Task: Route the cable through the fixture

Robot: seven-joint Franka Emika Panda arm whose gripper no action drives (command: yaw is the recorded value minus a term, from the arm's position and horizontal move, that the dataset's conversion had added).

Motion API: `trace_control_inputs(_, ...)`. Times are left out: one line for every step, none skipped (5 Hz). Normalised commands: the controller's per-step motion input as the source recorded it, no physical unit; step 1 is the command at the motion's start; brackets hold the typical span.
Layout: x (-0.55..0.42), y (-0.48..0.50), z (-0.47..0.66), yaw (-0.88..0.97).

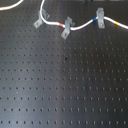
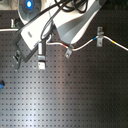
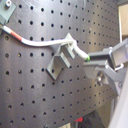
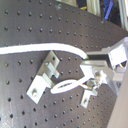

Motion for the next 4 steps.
trace_control_inputs(0.197, -0.397, -0.05, 0.11)
trace_control_inputs(0.117, -0.495, -0.12, 0.16)
trace_control_inputs(-0.048, -0.455, 0.0, 0.21)
trace_control_inputs(-0.02, -0.015, 0.03, 0.41)
